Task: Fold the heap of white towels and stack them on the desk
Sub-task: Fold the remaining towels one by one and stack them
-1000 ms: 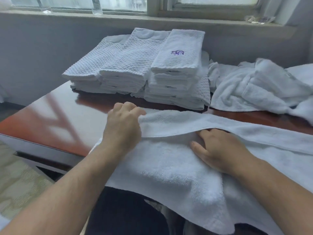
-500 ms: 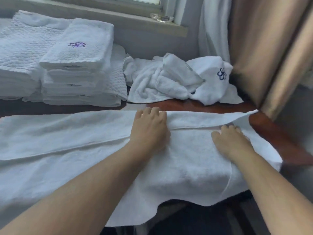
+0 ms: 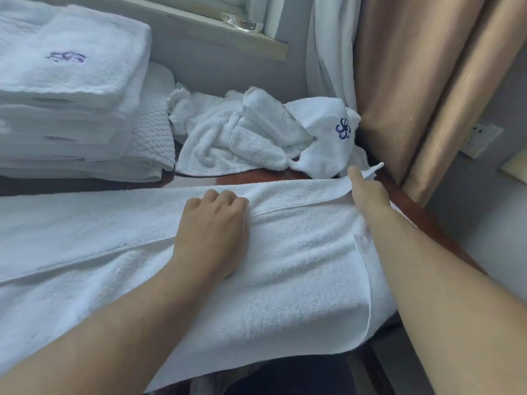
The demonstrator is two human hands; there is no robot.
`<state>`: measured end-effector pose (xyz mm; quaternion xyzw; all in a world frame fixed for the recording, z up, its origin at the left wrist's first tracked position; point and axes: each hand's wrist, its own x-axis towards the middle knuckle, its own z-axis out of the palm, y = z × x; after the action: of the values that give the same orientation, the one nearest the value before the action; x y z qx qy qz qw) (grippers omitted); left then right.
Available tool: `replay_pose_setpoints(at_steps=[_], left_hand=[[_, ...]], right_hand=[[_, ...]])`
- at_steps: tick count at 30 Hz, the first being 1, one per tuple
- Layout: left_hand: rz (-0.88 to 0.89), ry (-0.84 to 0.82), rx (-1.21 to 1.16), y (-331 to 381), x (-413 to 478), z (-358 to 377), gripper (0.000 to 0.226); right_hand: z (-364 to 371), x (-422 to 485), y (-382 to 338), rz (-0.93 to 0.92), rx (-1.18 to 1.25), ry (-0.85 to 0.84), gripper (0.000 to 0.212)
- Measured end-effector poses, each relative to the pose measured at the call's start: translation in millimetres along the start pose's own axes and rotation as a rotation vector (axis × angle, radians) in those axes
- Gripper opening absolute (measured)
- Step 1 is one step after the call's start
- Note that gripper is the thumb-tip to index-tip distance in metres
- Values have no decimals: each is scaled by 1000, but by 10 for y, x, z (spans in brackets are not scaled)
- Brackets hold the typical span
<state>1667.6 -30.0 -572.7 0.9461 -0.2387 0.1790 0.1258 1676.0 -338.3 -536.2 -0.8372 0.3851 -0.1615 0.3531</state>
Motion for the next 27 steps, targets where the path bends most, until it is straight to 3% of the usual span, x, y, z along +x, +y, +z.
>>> replay_pose_setpoints(at_steps=[4, 7, 12, 15, 21, 27], left_hand=[[-56, 1, -44, -39, 19, 48, 24], [-63, 1, -60, -52, 45, 26, 21], [0, -30, 74, -31, 86, 17, 11], [9, -36, 107, -15, 87, 18, 13], [99, 130, 96, -40, 43, -7, 14], [137, 324, -61, -36, 7, -67, 5]], right_hand=[[132, 65, 85, -129, -102, 203, 49], [115, 88, 166, -144, -11, 278, 46], [55, 78, 204, -158, 129, 201, 34], [57, 126, 214, -160, 147, 218, 39], [114, 125, 203, -217, 100, 349, 34], [-50, 3, 172, -134, 488, 602, 22]])
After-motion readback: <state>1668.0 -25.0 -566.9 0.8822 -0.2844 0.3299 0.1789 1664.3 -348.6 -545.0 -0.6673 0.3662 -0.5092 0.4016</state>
